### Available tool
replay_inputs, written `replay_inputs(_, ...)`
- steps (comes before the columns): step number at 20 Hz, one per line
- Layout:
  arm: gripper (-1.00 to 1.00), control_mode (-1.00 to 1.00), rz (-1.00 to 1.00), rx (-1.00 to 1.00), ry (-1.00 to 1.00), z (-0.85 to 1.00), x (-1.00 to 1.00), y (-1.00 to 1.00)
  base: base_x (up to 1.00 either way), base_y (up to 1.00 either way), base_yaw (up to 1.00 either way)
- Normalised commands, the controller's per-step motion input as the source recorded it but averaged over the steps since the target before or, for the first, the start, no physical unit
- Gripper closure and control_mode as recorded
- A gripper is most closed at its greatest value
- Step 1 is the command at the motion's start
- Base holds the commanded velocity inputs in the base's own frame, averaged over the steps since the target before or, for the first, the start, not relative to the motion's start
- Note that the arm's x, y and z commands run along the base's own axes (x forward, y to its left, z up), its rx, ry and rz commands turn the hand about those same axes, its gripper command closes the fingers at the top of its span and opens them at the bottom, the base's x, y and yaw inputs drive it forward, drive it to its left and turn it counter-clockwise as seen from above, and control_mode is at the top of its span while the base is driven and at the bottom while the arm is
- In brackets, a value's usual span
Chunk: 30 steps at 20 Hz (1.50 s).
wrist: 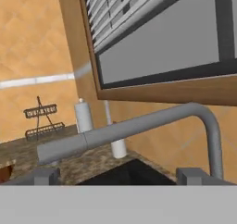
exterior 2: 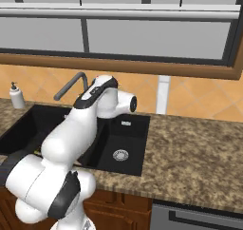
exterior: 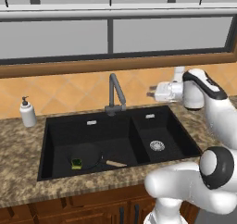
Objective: Pick the pan and sponge and place them into the sink. Then turn on the water.
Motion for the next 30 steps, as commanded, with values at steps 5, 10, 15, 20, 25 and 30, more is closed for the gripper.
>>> replay_inputs(5, -1.0, -1.0, 0.23, 0.0, 0.0, -0.88, 0.7, 0.0, 0.0, 0.0, 0.0)
replay_inputs(10, -1.0, -1.0, 0.13, 0.01, -0.17, -0.81, 0.13, 0.0, 0.0, 0.0, 0.0)
replay_inputs(15, -1.0, -1.0, -0.04, 0.12, -0.02, -0.16, 0.25, 0.22, 0.0, 0.0, 0.0)
replay_inputs(20, -1.0, -1.0, -0.1, 0.13, 0.0, -0.18, 0.3, 0.36, 0.0, 0.0, 0.0)
replay_inputs(25, -1.0, -1.0, -0.11, 0.15, 0.0, -0.13, 0.41, 0.1, 0.0, 0.0, 0.0)
replay_inputs(30, -1.0, -1.0, -0.1, 0.12, 0.03, -0.03, 0.6, 0.06, 0.0, 0.0, 0.0)
